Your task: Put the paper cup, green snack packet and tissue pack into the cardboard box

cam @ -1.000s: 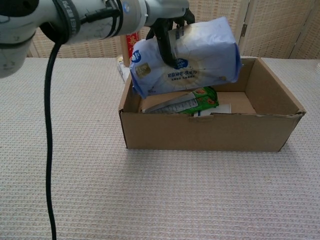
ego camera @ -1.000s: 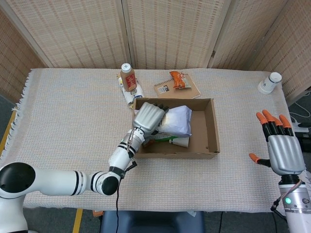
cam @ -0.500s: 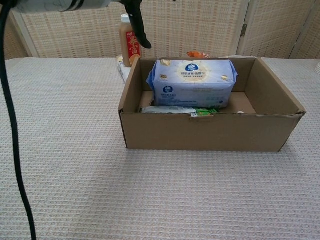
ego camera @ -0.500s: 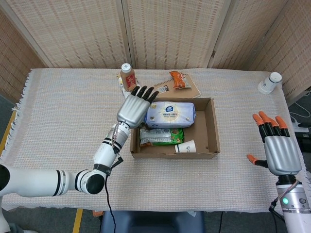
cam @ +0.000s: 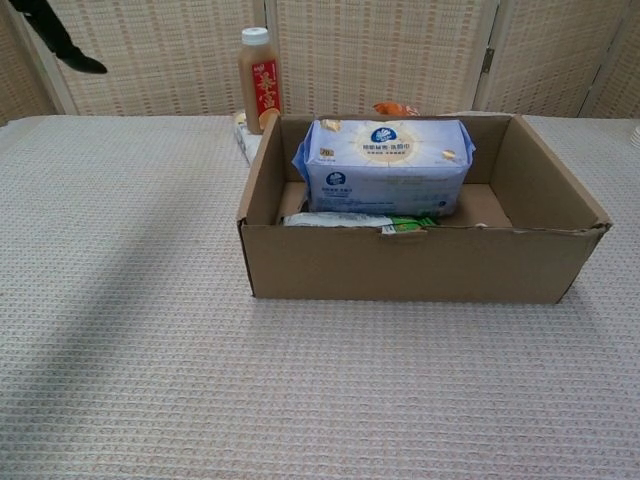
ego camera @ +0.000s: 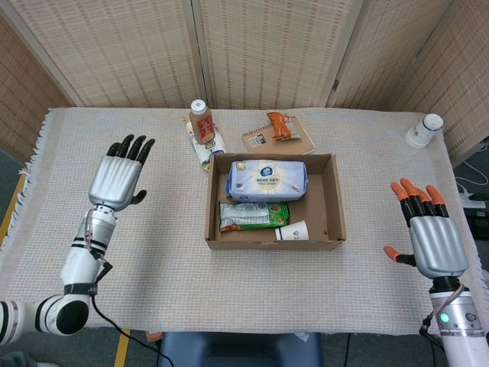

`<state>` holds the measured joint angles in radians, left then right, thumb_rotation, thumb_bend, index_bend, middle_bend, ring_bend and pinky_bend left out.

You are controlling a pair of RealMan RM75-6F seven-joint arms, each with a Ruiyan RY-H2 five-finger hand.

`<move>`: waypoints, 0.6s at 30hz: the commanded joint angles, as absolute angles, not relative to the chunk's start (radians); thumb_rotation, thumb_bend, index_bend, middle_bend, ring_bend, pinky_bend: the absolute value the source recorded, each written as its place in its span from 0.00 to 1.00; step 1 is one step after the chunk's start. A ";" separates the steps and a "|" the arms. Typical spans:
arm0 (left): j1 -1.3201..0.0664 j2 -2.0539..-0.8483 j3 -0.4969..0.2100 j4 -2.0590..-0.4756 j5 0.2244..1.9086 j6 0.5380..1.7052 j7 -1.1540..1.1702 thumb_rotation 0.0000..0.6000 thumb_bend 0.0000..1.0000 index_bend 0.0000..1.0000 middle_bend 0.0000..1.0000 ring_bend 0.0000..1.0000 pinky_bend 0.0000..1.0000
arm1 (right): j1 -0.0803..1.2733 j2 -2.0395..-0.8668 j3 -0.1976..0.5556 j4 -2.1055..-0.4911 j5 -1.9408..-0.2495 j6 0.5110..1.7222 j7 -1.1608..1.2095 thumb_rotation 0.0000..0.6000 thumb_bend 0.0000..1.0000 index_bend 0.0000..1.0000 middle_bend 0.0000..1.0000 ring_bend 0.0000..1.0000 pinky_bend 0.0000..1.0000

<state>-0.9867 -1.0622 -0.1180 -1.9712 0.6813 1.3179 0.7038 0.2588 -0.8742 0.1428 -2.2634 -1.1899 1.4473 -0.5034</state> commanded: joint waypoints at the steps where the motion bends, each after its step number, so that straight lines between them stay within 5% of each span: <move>1: -0.807 -1.000 0.023 -1.993 0.917 1.443 0.587 1.00 0.22 0.00 0.06 0.00 0.18 | 0.259 -0.874 0.143 -2.264 -1.189 1.446 -0.503 1.00 0.07 0.04 0.00 0.00 0.00; 6: -0.667 -1.011 0.092 -1.940 1.054 1.526 0.522 1.00 0.22 0.00 0.07 0.00 0.18 | 0.261 -0.876 0.140 -2.266 -1.191 1.442 -0.506 1.00 0.07 0.04 0.00 0.00 0.00; 18: -0.494 -1.005 0.102 -1.907 1.180 1.605 0.477 1.00 0.22 0.00 0.07 0.00 0.18 | 0.247 -0.881 0.126 -2.284 -1.224 1.461 -0.523 1.00 0.07 0.04 0.00 0.00 0.00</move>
<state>-0.5018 -1.0102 0.1030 -1.9143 1.1737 1.6019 0.4809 0.2520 -0.8829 0.1290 -2.2803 -1.2188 1.4556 -0.5233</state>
